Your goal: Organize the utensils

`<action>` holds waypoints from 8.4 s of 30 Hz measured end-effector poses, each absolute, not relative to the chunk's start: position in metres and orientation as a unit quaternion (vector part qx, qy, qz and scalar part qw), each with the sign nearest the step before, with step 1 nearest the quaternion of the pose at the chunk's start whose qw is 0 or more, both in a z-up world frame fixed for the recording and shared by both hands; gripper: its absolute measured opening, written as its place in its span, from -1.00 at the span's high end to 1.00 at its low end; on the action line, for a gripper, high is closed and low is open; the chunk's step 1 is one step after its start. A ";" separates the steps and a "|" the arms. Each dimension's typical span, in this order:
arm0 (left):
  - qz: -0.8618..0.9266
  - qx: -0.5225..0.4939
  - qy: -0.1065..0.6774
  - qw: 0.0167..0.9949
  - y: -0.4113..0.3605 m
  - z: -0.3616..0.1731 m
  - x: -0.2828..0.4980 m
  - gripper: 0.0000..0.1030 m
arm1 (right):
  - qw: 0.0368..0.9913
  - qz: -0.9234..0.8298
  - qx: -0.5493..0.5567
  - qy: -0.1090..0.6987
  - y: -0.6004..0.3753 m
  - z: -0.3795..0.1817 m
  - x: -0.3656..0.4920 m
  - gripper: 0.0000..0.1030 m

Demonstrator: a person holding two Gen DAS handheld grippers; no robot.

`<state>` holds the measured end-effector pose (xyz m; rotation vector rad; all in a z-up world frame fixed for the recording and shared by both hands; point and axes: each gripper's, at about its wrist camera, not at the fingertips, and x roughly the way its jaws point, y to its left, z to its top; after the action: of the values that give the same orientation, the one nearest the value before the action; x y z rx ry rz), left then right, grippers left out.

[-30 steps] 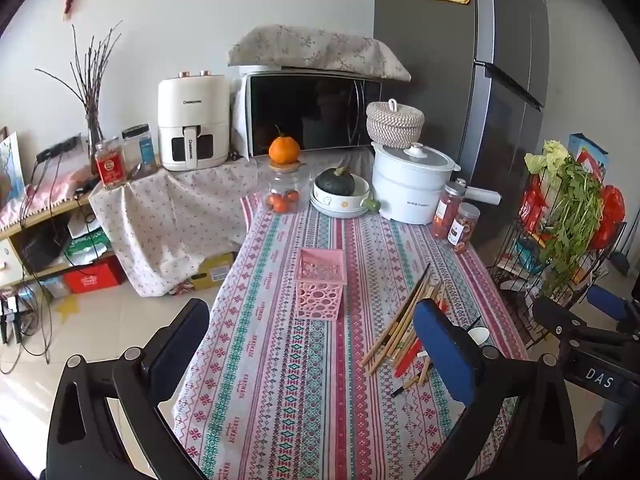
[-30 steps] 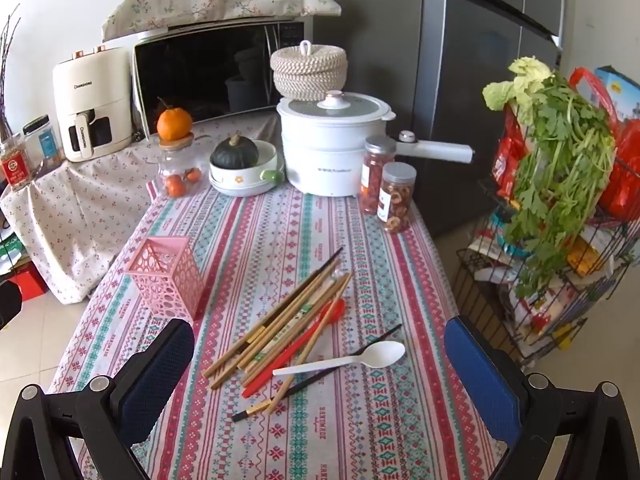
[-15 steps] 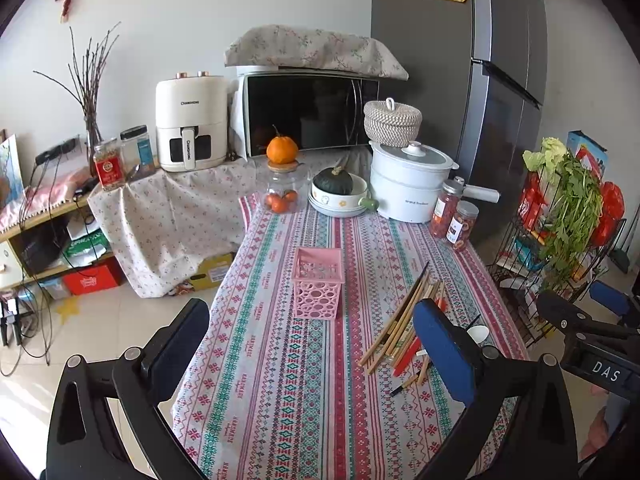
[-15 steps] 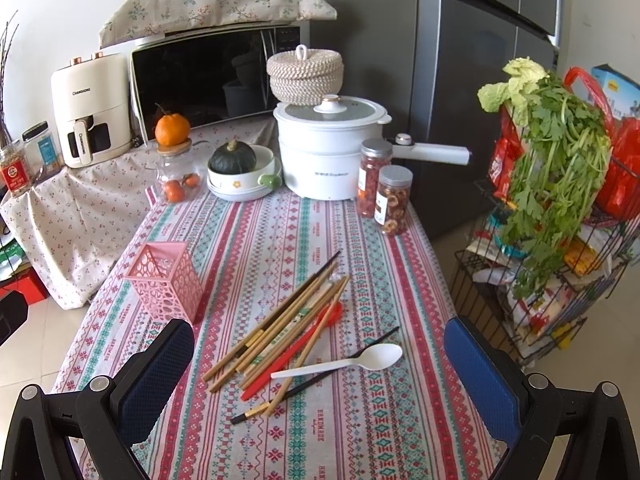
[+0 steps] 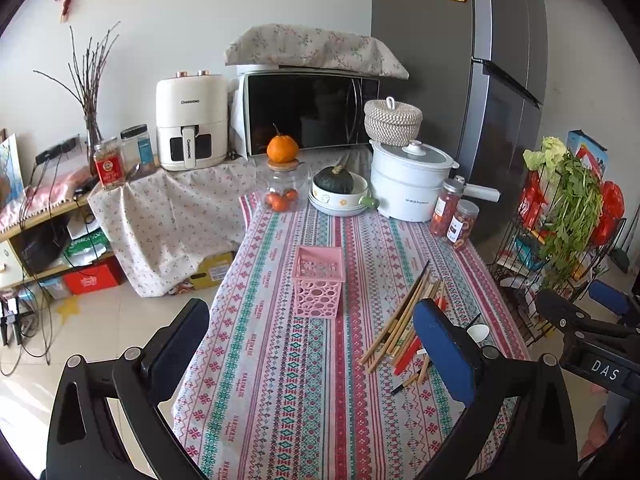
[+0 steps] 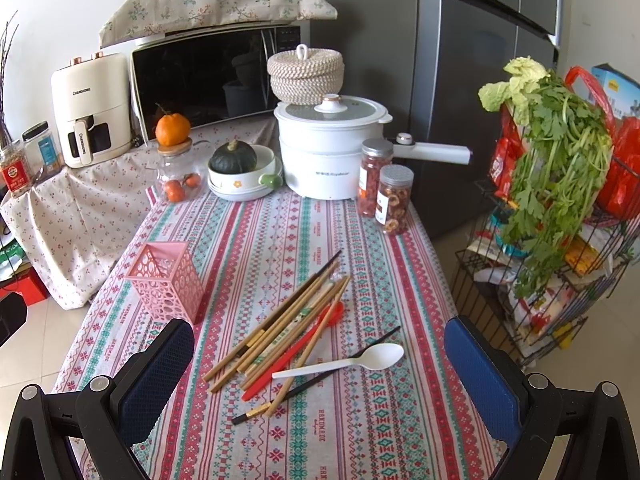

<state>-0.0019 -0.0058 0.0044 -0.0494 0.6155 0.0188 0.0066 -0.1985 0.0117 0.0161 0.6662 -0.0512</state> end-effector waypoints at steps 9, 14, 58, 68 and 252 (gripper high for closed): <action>0.009 -0.024 0.304 0.952 -0.007 0.003 -0.001 -1.00 | 0.944 -0.025 0.007 0.328 -0.197 0.011 0.007 -0.99; 0.009 -0.024 0.303 0.953 -0.007 0.003 -0.002 -1.00 | 0.944 -0.026 0.008 0.328 -0.196 0.011 0.007 -0.99; -0.001 -0.005 0.310 0.951 -0.005 -0.008 0.011 -1.00 | 0.938 -0.023 0.023 0.345 -0.206 0.004 0.017 -0.99; -0.106 0.019 0.409 0.906 -0.032 -0.029 0.080 -1.00 | 0.905 -0.021 0.085 0.416 -0.254 -0.023 0.066 -0.99; -0.141 0.039 0.496 0.856 0.000 -0.123 0.153 -0.74 | 0.897 0.034 0.102 0.429 -0.243 -0.057 0.143 -0.80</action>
<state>0.1526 -0.0004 -0.1235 0.0827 1.0422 -0.2974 0.1429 -0.2431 -0.0569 0.2116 0.8892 0.0714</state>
